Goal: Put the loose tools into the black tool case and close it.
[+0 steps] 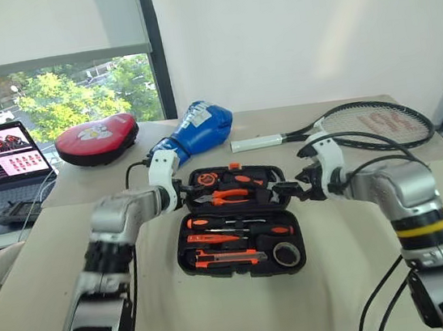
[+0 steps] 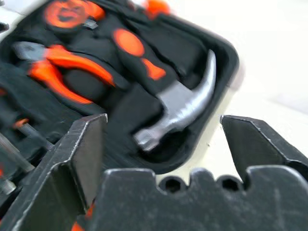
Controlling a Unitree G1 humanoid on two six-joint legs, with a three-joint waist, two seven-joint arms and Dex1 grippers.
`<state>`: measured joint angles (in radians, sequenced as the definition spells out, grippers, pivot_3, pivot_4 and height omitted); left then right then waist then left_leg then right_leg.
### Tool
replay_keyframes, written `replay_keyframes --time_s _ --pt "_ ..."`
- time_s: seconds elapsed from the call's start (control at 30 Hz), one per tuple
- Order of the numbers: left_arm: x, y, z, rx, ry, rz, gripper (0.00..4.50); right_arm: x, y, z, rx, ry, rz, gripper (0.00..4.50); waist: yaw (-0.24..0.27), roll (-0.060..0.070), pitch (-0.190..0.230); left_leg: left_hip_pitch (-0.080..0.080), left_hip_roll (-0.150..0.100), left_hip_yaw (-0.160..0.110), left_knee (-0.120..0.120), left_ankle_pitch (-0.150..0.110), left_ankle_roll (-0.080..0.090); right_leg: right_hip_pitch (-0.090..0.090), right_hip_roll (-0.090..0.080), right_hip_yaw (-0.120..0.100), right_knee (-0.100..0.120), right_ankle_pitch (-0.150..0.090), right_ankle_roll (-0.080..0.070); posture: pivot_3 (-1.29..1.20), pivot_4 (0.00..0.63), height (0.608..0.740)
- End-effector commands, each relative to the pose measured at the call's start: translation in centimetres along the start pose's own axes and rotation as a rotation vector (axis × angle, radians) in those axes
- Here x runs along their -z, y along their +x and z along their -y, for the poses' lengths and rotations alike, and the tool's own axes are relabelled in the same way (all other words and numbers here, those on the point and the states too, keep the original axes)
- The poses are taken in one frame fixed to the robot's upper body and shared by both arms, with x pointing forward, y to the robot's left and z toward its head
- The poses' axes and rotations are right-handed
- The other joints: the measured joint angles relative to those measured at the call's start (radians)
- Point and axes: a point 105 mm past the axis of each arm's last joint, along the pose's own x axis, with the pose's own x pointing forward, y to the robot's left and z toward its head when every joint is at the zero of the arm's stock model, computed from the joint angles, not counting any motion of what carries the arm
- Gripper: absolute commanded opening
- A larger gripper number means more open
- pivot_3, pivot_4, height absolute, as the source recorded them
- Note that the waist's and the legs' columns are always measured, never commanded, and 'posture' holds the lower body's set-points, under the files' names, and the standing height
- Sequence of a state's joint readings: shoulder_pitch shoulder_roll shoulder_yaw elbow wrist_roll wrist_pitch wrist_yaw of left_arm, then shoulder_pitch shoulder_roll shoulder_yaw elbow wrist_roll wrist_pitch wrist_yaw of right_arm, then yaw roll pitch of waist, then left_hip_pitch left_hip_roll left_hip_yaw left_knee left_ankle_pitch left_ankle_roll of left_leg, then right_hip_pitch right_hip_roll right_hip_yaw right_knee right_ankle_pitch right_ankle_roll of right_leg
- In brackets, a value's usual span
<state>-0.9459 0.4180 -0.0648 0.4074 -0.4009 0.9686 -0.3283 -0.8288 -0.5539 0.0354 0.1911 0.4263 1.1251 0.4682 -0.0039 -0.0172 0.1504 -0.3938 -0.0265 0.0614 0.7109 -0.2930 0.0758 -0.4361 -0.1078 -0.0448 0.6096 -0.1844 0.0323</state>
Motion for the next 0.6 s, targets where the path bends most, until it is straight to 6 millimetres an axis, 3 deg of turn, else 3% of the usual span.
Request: replay_keyframes --time_s 0.03,0.17,0.27,0.3,0.33,0.6 --pt "-1.8 0.4 -1.1 -0.031 -0.018 0.035 4.25 -0.9 0.9 0.6 0.023 0.023 0.000 4.20 -0.002 0.000 0.000 -0.002 0.000 0.000 0.000 0.000 0.000 -0.002 -0.001 0.000 0.000 0.000 0.000 0.00 0.150 0.740" --pt "-1.4 0.8 -1.9 -0.031 -0.054 -0.012 4.25 0.0 2.2 1.3 0.040 0.035 -0.056 4.20 -0.008 0.000 0.000 -0.006 -0.001 0.000 0.000 0.000 0.000 -0.006 -0.001 -0.001 0.000 0.001 0.002 0.00 0.150 0.740" --pt "-0.6 1.2 -2.1 -0.017 -0.065 -0.055 4.25 0.3 2.7 1.6 0.041 0.043 -0.071 3.50 -0.009 0.000 0.000 -0.006 -0.002 0.000 0.000 0.000 -0.001 -0.005 -0.001 -0.002 0.000 0.000 0.003 0.00 0.150 0.740" --pt "-0.2 1.4 -2.1 -0.013 -0.058 -0.072 3.72 0.3 2.7 1.7 0.039 0.039 -0.076 3.19 -0.009 0.000 0.000 -0.006 -0.002 0.000 0.000 0.000 -0.001 -0.005 -0.001 -0.002 0.000 0.000 0.003 0.00 0.150 0.740" --pt "0.0 1.5 -2.1 -0.002 -0.063 -0.081 3.58 0.3 2.7 1.8 0.038 0.034 -0.078 2.85 -0.009 0.000 0.000 -0.005 -0.002 0.000 0.000 0.000 -0.001 -0.005 -0.001 -0.002 0.000 0.000 0.003 0.00 0.150 0.740" --pt "0.4 1.6 -1.7 0.066 -0.082 -0.072 0.55 -0.5 2.3 1.2 -0.007 0.011 -0.042 0.20 -0.014 0.000 0.000 0.001 -0.002 0.000 0.001 0.001 -0.003 -0.001 -0.002 0.000 0.003 0.000 0.003 0.00 0.150 0.740"
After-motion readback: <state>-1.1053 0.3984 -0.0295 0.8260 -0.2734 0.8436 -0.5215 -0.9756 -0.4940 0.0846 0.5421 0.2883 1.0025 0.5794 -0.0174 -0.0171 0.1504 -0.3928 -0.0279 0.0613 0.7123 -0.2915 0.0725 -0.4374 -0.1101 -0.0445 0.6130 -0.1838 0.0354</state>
